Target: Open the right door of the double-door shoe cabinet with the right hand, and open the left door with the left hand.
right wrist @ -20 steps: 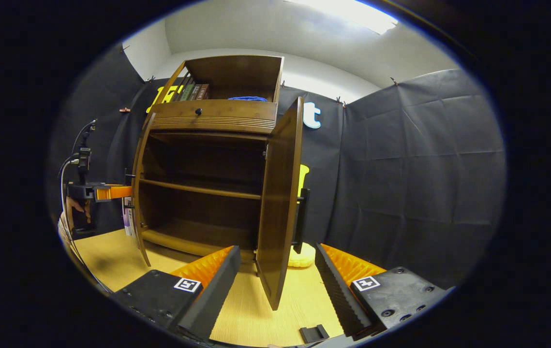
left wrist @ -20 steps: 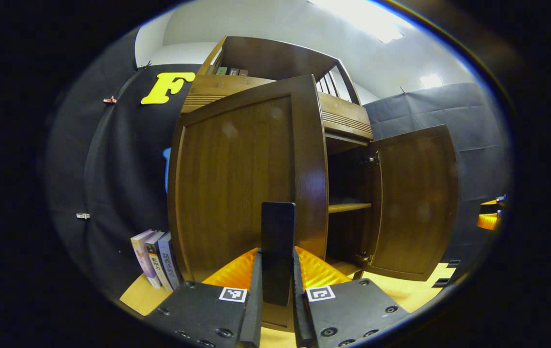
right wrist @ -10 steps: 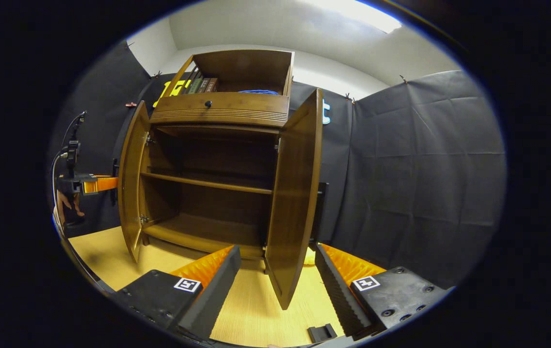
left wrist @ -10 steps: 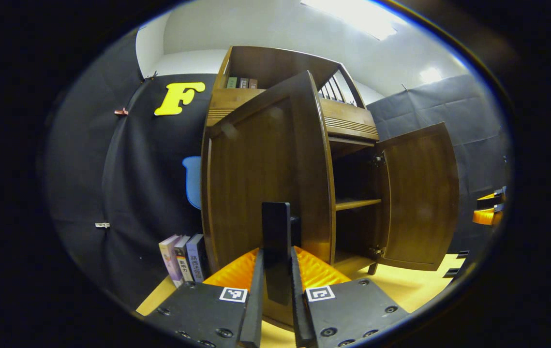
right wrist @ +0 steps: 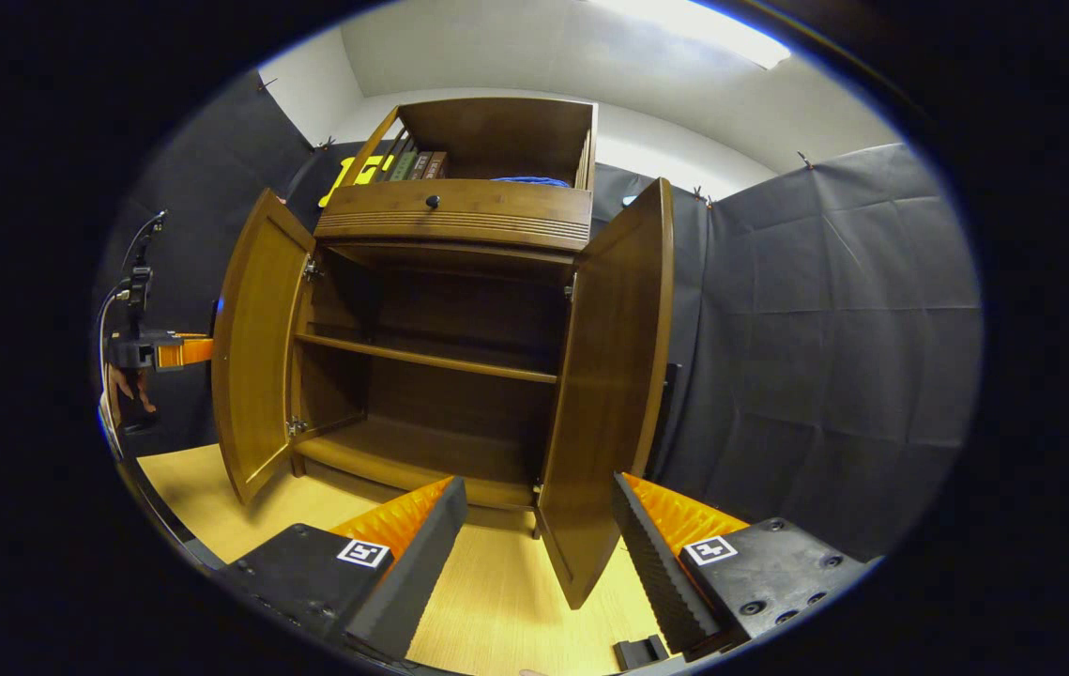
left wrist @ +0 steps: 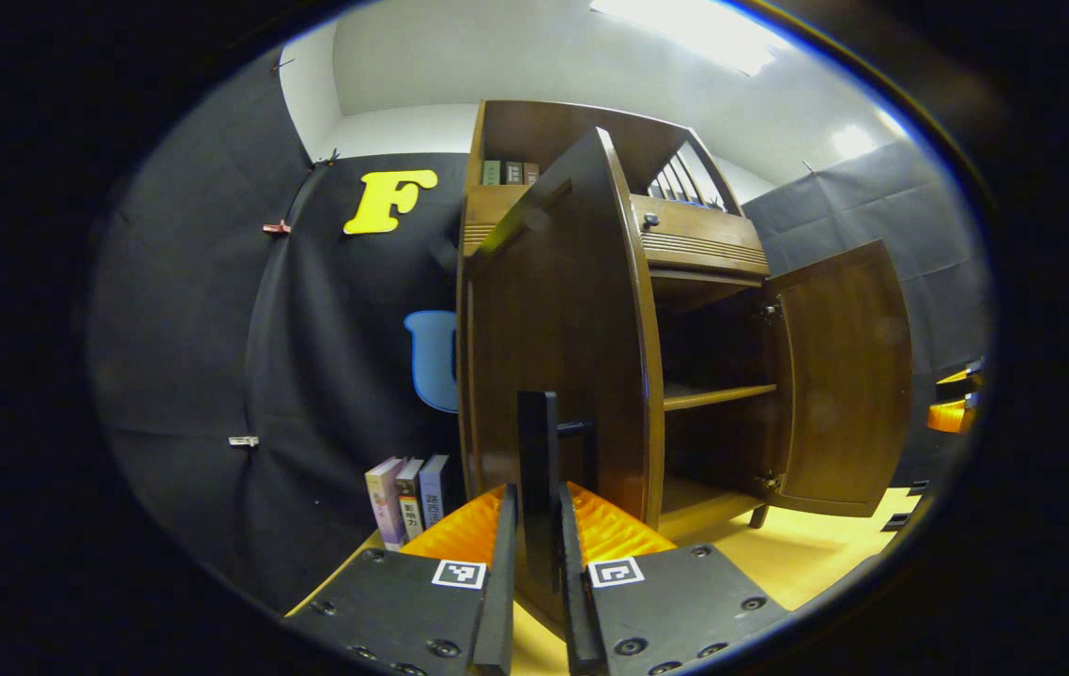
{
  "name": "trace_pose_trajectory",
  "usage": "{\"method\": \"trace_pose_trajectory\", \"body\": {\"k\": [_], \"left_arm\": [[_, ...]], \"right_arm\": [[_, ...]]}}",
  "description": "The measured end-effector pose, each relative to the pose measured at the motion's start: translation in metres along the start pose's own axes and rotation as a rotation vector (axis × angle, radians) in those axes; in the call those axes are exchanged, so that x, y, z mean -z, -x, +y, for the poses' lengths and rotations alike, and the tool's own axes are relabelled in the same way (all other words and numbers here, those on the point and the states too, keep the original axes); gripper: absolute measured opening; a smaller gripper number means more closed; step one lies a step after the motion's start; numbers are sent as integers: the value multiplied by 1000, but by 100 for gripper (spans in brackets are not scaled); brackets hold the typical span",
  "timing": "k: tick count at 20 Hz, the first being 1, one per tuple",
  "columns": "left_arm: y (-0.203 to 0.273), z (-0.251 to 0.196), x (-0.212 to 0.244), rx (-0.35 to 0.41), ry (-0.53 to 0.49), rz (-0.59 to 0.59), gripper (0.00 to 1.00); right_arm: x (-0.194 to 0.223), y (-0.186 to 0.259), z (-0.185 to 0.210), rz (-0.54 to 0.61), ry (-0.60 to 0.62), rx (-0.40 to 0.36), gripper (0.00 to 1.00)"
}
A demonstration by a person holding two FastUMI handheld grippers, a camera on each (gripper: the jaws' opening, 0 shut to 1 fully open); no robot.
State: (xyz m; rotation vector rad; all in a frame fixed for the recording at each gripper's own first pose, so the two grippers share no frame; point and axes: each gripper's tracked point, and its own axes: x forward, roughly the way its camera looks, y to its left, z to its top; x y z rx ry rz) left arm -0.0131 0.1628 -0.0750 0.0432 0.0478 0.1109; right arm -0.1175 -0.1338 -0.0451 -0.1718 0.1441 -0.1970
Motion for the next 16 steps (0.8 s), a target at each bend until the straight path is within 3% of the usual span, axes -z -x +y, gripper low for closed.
{"method": "trace_pose_trajectory", "body": {"k": [4,5,9,11,13,16], "left_arm": [[7,35,2,-124,-57,10,27],[10,38,0,-142,-67,5,14],[28,44,0,-167,-20,9,24],[41,45,-2,-180,18,21,20],[53,42,-5,-186,30,35,28],[67,29,-12,-185,5,41,48]], "right_arm": [[0,-6,2,-11,-1,7,98],[1,-7,3,-9,-6,6,98],[-5,-12,7,-15,-20,3,98],[-10,-13,10,-23,-20,-3,98],[-16,-15,16,-38,-16,-17,98],[-23,-15,29,-54,-29,-55,96]]}}
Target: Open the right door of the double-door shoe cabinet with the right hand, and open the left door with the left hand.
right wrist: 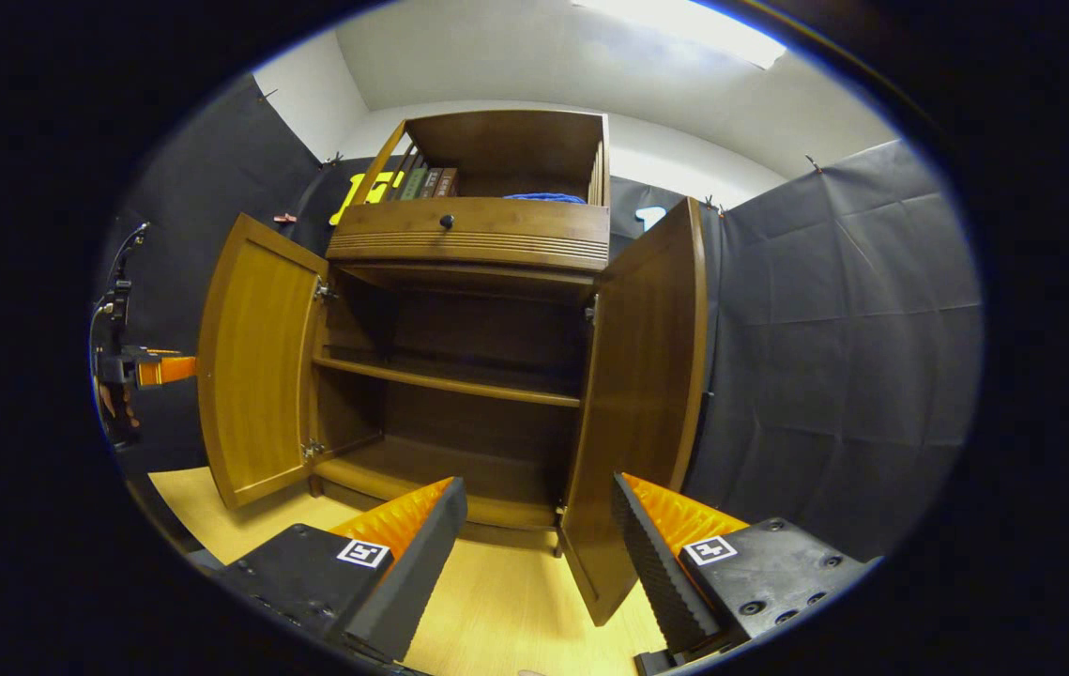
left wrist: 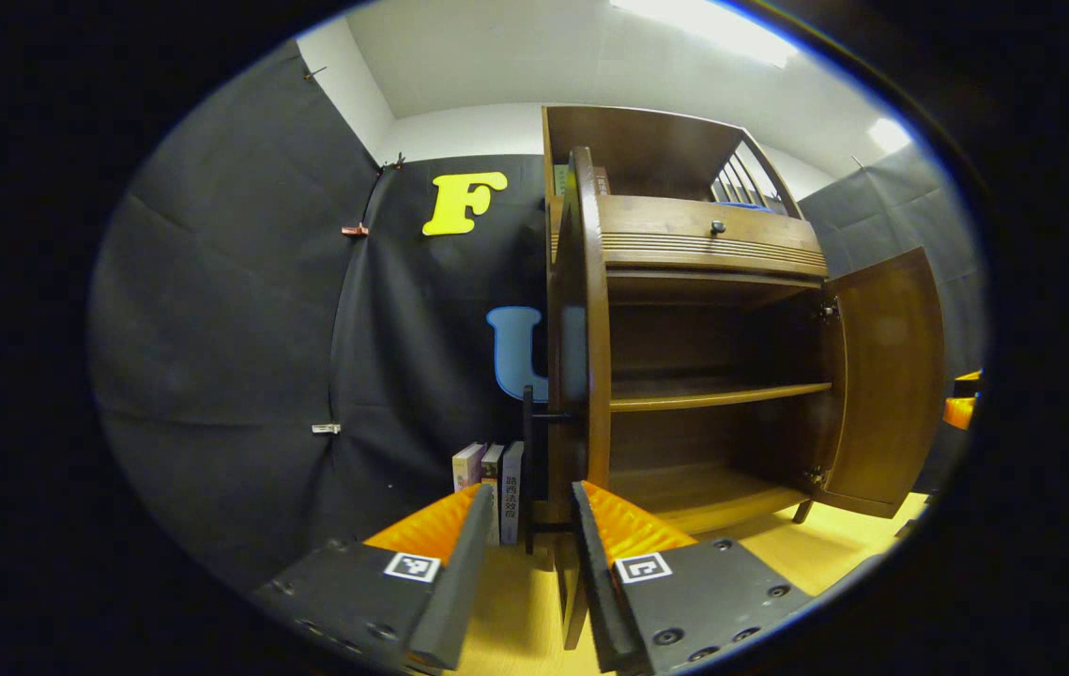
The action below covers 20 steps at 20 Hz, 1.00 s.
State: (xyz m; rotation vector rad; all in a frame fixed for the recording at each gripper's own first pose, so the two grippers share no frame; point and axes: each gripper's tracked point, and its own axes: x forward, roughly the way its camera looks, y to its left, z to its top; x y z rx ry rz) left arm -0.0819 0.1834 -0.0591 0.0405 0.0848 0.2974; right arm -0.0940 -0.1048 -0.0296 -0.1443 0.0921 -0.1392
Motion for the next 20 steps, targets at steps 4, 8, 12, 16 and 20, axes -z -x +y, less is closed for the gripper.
{"method": "trace_pose_trajectory", "body": {"k": [4,8,12,16,20], "left_arm": [[25,-45,-14,69,-9,-17,68],[31,-88,-23,76,-92,-30,97],[22,-149,-34,159,-74,-41,97],[15,-187,-44,211,-25,-32,99],[9,-200,-55,198,-13,-33,99]], "right_arm": [[-4,-5,17,-9,1,-33,97],[-13,-7,45,-14,-14,-94,98],[-29,-12,60,-32,-8,-107,98],[-51,-13,84,-39,-43,-155,98],[-69,-14,85,-64,-48,-157,98]]}}
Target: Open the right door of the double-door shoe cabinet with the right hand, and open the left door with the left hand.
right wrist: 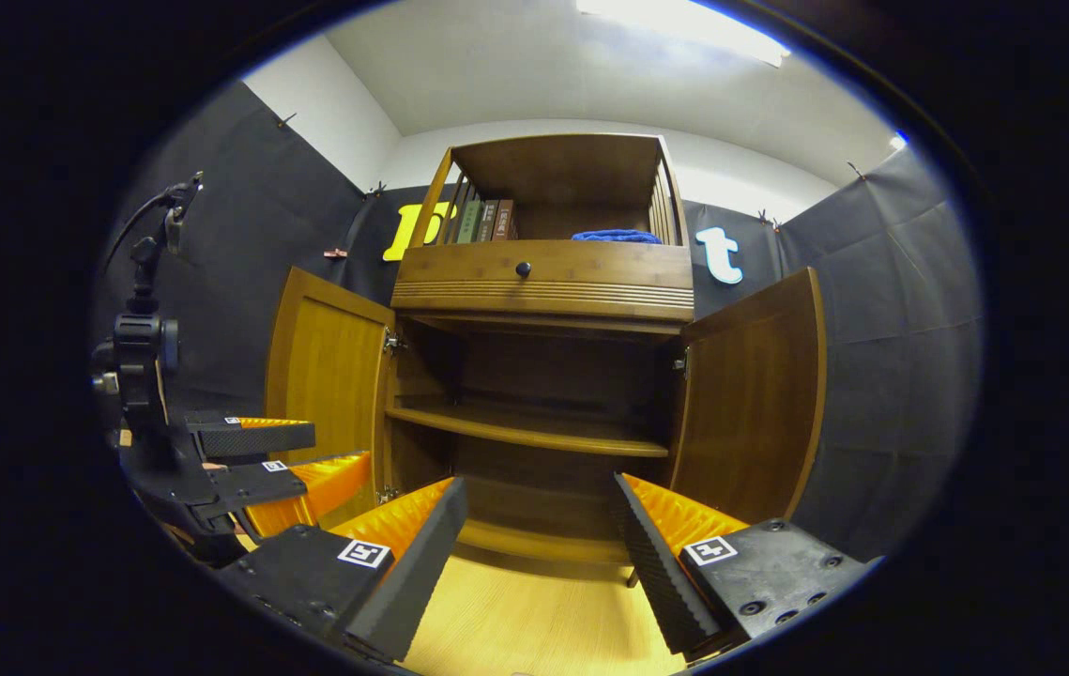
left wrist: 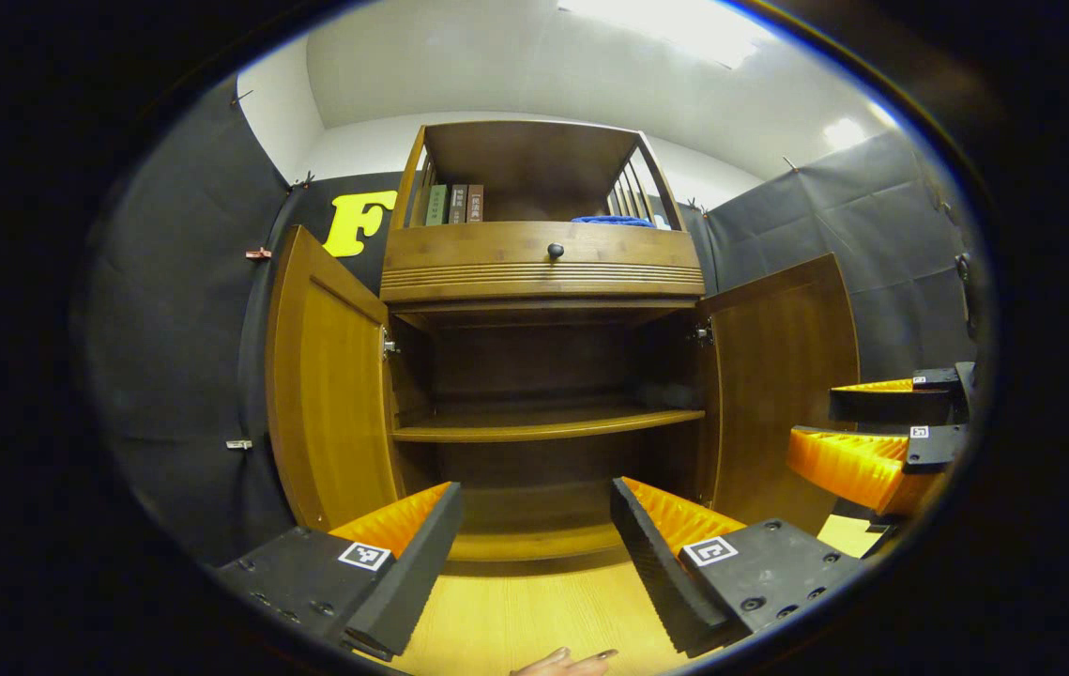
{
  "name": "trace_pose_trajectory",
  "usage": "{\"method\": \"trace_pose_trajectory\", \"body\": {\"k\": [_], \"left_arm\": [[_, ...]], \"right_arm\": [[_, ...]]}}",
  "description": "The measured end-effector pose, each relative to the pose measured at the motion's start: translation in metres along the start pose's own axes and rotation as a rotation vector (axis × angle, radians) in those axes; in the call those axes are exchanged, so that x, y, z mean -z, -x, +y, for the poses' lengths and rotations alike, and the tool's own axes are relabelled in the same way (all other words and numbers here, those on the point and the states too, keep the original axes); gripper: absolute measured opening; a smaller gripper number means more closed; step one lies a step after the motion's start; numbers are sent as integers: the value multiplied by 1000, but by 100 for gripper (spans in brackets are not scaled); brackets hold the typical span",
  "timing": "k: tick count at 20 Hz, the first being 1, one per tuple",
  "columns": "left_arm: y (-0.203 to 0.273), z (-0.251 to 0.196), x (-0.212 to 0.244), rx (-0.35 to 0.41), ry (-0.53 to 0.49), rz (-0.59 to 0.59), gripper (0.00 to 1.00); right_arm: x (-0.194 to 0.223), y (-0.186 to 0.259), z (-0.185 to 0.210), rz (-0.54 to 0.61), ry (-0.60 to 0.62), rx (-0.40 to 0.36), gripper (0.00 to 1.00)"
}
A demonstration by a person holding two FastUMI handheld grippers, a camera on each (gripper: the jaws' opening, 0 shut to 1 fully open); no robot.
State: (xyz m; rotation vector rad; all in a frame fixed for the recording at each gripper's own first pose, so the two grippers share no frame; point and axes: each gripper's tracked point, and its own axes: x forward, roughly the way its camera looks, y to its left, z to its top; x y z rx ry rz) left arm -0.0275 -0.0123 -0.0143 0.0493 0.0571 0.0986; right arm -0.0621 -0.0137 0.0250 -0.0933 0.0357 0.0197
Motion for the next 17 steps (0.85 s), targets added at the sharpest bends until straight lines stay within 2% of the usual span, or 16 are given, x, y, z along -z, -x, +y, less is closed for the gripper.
{"method": "trace_pose_trajectory", "body": {"k": [11,17], "left_arm": [[3,-4,-6,1,42,-11,97],[1,-3,-1,4,41,1,97]], "right_arm": [[20,2,4,59,-26,-14,98],[17,1,2,43,-12,-4,98]]}}
